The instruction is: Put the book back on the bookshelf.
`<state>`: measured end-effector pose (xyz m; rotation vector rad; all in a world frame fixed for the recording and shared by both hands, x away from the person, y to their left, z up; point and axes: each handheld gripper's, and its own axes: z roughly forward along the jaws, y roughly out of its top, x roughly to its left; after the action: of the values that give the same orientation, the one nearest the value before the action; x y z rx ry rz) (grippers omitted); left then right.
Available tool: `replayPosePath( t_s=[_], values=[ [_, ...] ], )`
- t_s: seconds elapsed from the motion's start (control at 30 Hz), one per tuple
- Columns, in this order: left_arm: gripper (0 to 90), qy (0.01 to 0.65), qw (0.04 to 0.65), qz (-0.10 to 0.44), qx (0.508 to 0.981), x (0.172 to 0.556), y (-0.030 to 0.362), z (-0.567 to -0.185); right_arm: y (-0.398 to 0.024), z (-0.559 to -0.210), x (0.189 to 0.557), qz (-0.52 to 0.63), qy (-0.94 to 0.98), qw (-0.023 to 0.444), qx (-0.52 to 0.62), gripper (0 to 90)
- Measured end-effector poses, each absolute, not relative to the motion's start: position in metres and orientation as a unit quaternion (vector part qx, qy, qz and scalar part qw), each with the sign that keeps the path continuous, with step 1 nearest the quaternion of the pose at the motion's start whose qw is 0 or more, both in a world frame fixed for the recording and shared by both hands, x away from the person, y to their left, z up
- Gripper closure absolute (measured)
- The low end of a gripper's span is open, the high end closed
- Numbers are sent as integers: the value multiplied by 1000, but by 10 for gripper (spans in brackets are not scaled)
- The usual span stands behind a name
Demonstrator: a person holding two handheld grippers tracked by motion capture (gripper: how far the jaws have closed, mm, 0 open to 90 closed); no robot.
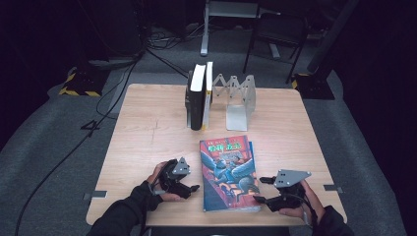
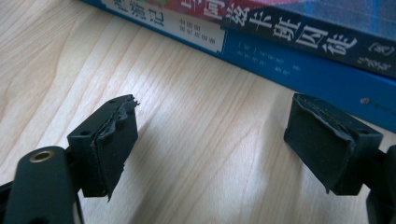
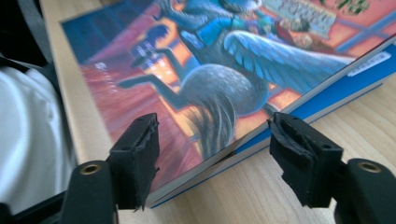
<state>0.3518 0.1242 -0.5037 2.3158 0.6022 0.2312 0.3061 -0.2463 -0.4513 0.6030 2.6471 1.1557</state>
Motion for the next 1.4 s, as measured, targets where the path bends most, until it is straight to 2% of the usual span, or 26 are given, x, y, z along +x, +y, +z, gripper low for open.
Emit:
replayPosePath(
  t_s=[0.27,0.4,0.53,0.6,0.67,0.73,0.93,1.13,1.4],
  values=[
    [154,230,361,86,899,358,120,-504,-241,-460,340,383,892,2,239,190],
    [154,229,362,86,899,360,119,-504,-236,-464,350,380,890,-15,252,152],
    [154,233,363,86,898,362,118,-504,-232,-459,349,368,898,5,242,150],
    [154,235,361,88,898,364,117,-504,-229,-456,344,362,902,33,233,155],
    [154,236,361,89,898,364,117,-504,-228,-454,342,359,904,44,227,174],
    [154,239,360,89,897,365,116,-504,-226,-450,339,358,906,72,215,240],
    [152,250,360,93,894,370,114,-504,-226,-452,349,355,903,39,238,214],
    [159,260,359,96,891,380,114,-504,-221,-454,359,344,907,28,241,119],
    [155,265,358,99,890,390,114,-504,-211,-452,367,339,912,52,223,114]
  ],
)
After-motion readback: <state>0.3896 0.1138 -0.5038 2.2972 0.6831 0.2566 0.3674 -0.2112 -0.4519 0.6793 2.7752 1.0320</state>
